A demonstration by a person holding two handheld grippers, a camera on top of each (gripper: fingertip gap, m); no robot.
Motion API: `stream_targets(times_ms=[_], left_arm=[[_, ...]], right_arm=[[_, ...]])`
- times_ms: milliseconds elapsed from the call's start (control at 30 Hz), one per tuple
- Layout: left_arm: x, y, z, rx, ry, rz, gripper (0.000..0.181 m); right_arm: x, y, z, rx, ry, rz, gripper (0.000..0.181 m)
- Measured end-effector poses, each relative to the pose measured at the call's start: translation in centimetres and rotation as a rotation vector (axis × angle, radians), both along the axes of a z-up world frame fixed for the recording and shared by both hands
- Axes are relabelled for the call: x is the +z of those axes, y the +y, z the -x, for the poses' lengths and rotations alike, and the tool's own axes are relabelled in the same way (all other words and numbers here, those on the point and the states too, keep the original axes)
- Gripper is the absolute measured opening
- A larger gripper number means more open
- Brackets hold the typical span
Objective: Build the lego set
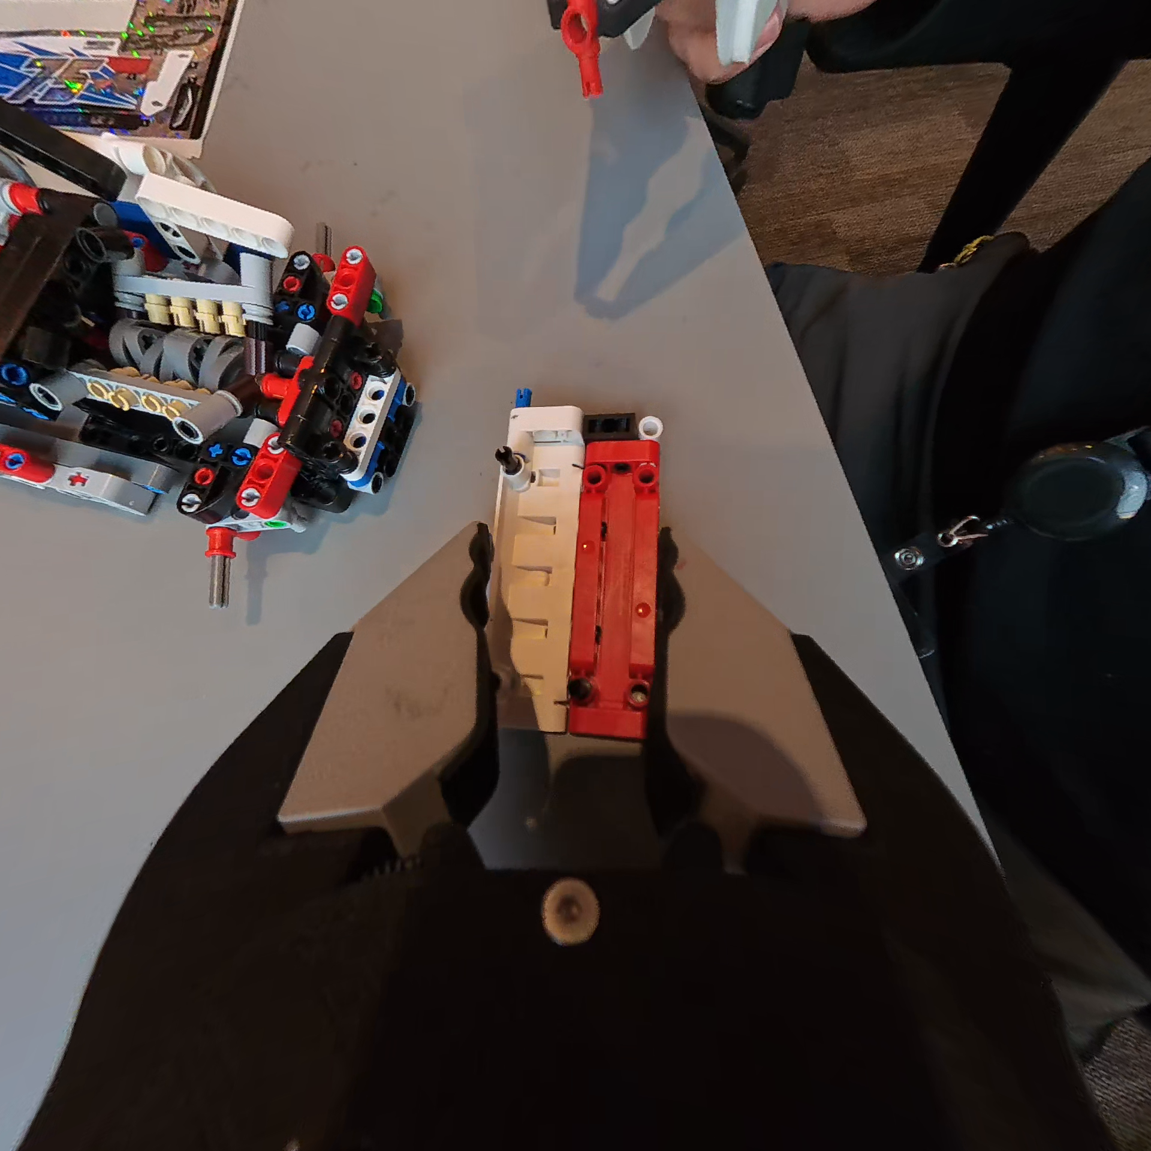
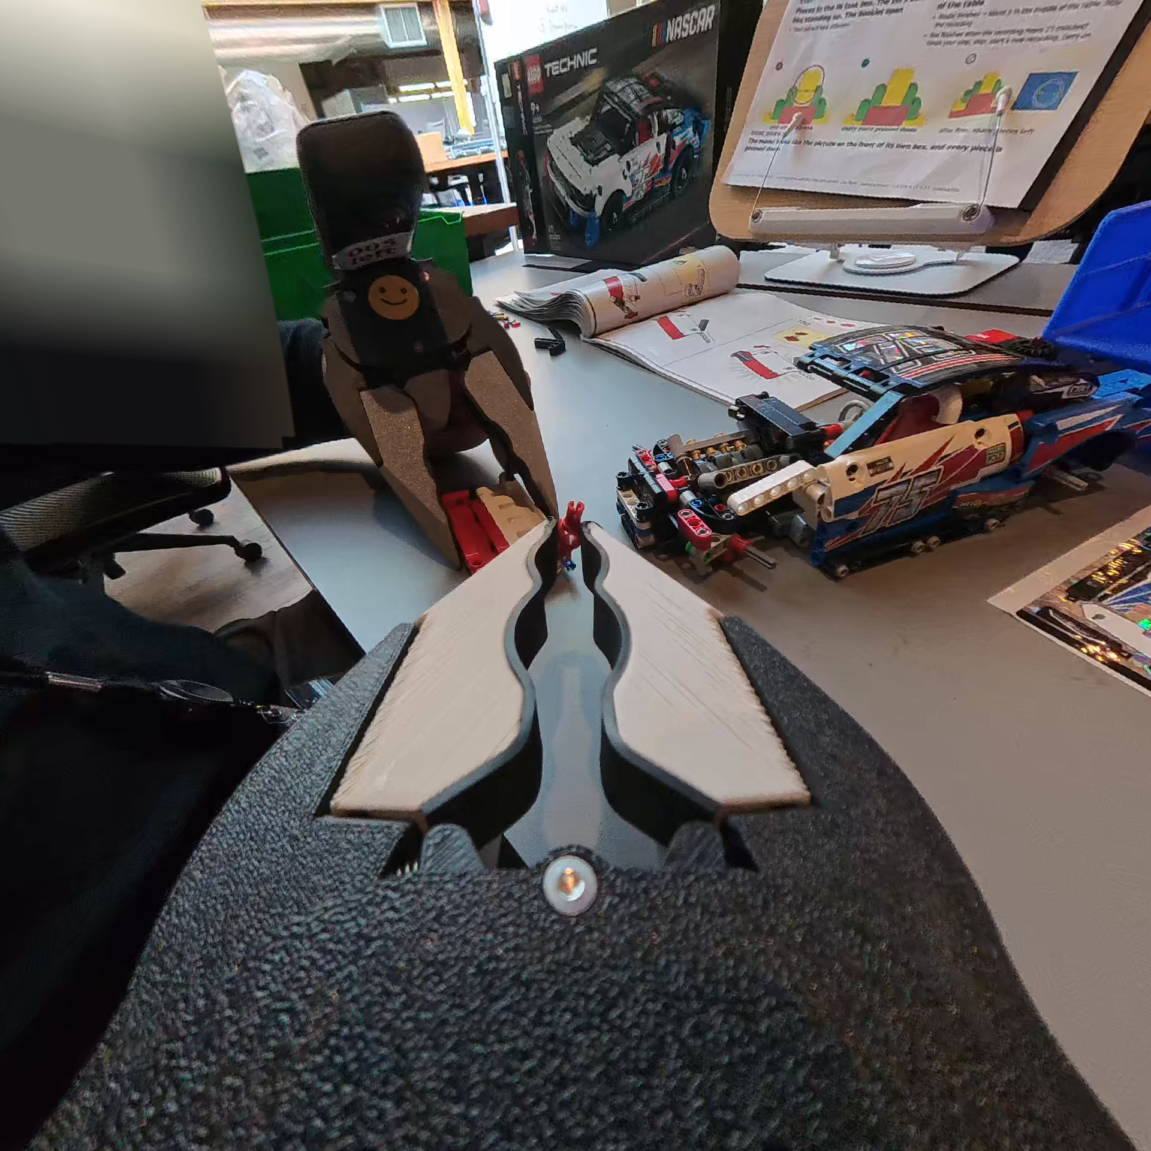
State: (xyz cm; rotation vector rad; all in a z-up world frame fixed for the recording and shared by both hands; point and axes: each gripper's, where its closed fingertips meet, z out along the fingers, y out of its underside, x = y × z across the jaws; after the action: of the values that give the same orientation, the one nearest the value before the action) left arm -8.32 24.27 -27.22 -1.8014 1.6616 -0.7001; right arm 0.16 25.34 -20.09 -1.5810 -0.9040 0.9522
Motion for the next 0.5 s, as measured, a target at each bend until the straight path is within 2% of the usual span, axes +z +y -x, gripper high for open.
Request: stream_targets(times_ms=[267, 500], left_arm=[[0.1, 0.0, 0.0, 0.013, -0.003, -0.043, 0.051], [1.1, 0.0, -0.2, 0.032, -0.067, -0.007, 0.050]], right_arm=[[0.6, -0.4, -0.1, 0.022, -0.019, -0.157, 0.007], [1.1, -0.8, -0.2, 0.058, 0.053, -0.114, 0.007]])
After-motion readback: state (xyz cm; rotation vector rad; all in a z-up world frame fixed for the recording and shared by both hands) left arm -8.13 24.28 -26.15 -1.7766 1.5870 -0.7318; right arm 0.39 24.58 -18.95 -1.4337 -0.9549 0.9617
